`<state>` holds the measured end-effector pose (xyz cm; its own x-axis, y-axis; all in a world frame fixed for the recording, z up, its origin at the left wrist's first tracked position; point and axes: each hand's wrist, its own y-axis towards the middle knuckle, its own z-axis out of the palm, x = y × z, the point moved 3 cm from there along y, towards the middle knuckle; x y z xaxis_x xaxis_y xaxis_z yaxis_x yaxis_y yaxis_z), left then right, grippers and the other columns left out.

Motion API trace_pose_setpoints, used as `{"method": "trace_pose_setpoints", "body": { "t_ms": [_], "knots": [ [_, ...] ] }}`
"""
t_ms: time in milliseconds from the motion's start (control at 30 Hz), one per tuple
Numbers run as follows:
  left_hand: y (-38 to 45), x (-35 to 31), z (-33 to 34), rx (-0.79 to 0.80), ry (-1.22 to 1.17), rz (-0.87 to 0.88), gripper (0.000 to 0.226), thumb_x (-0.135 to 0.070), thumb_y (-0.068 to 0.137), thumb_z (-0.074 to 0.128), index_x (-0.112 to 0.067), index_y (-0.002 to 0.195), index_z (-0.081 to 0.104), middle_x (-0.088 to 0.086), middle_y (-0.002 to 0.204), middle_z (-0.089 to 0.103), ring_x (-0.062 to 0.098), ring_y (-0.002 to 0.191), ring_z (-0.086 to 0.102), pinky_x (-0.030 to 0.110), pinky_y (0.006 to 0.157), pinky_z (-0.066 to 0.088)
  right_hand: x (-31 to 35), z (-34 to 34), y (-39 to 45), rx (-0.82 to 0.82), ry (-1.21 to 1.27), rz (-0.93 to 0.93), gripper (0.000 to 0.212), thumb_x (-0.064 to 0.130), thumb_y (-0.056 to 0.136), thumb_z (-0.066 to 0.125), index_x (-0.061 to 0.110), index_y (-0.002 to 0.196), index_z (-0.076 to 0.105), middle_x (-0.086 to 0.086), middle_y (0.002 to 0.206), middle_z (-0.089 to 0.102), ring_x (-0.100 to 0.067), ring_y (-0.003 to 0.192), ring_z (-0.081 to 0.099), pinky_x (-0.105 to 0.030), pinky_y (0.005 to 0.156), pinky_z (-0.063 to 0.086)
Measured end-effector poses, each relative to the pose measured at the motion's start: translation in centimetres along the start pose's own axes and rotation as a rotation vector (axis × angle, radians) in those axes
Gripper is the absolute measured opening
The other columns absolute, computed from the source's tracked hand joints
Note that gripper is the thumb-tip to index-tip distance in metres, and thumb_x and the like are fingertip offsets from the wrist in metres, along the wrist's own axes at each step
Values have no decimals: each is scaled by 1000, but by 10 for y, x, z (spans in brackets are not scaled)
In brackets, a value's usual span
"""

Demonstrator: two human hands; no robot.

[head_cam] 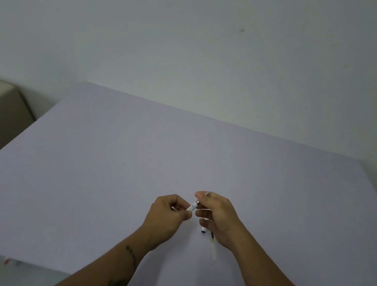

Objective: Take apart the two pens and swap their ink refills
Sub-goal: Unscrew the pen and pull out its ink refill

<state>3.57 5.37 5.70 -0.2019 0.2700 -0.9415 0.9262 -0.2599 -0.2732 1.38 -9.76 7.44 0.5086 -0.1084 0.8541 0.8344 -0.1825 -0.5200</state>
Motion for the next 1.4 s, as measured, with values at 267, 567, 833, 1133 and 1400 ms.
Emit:
{"method": "trace_pose_setpoints", "body": {
  "t_ms": [267,567,833,1133,1400],
  "knots": [
    [6,-2,1,12,-27,1,5,-14,82,70,-18,79,73,1,71,63,11,58,50,26,57,44,6,3,3,-62,-34,-20,23,24,90,69,13,70,64,-3,72,59,-16,70,57,-30,66,51],
    [10,-5,7,21,-36,15,8,-13,82,71,-18,76,74,2,73,66,13,66,55,28,64,49,9,-5,-3,6,238,63,24,23,93,62,3,102,72,-7,83,63,-23,78,58,-32,64,48],
    [11,-5,11,22,-43,11,8,-13,82,71,-18,76,73,0,67,62,11,60,51,24,56,46,5,-12,-1,-43,171,-5,20,15,96,61,12,85,77,-1,79,67,-18,77,59,-31,67,50],
    [7,-7,10,18,-37,22,7,-11,84,70,-15,78,73,2,68,62,14,65,52,29,63,48,5,-7,2,-76,69,-37,22,22,93,66,12,73,67,-1,70,61,-15,68,59,-30,64,50],
    [7,-11,7,0,-42,27,7,-10,82,71,-15,78,73,1,68,61,14,66,52,29,64,48,3,-9,2,-29,163,-9,18,14,95,61,10,90,78,0,79,70,-15,77,61,-31,69,51]
  ]
}}
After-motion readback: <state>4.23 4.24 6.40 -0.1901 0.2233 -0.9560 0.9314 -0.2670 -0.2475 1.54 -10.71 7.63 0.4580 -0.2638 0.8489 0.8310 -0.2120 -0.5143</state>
